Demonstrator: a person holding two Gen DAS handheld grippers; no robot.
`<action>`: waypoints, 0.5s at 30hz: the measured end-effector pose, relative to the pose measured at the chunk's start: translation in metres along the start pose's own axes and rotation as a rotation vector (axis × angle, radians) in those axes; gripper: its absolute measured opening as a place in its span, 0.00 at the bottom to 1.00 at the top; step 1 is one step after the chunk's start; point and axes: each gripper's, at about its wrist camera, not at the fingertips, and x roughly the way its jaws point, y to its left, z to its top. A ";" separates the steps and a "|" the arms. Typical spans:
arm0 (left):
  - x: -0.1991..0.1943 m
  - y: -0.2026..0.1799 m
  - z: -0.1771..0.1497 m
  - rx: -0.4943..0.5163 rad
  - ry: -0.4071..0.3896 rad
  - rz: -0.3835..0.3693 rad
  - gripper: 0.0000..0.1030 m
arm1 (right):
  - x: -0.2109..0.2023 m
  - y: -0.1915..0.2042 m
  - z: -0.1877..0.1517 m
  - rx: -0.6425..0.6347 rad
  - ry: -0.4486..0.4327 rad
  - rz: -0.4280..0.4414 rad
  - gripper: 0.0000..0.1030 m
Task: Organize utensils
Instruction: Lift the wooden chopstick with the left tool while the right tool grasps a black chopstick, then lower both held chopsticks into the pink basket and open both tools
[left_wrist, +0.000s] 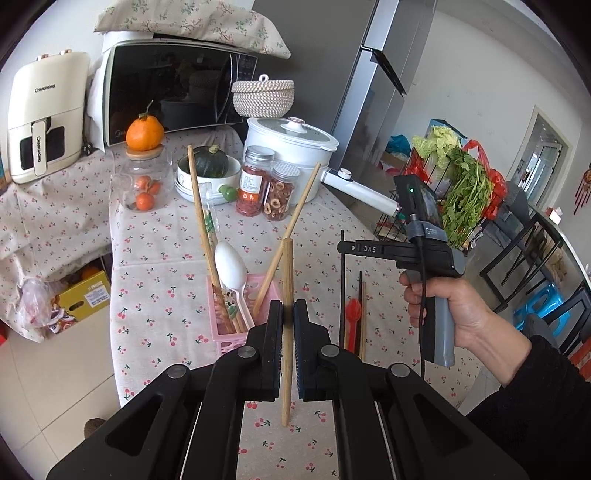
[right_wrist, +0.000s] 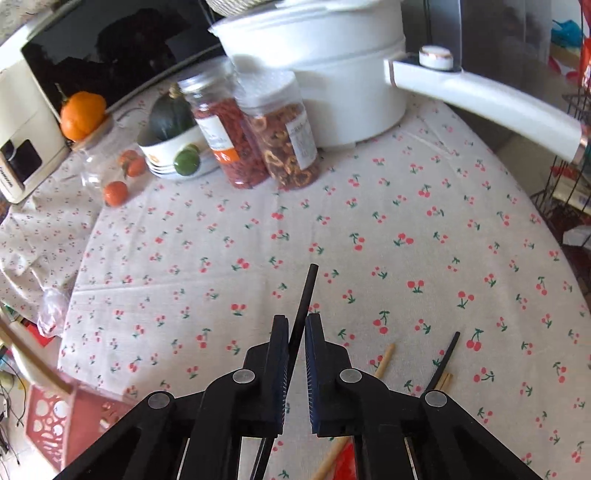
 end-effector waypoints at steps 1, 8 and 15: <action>-0.001 -0.002 0.000 0.006 -0.004 0.000 0.05 | -0.010 0.004 -0.002 -0.013 -0.020 0.005 0.07; -0.008 -0.011 -0.003 0.035 -0.032 0.006 0.05 | -0.072 0.028 -0.020 -0.100 -0.120 0.030 0.06; -0.012 -0.016 -0.002 0.036 -0.058 0.011 0.05 | -0.110 0.041 -0.038 -0.129 -0.165 0.035 0.06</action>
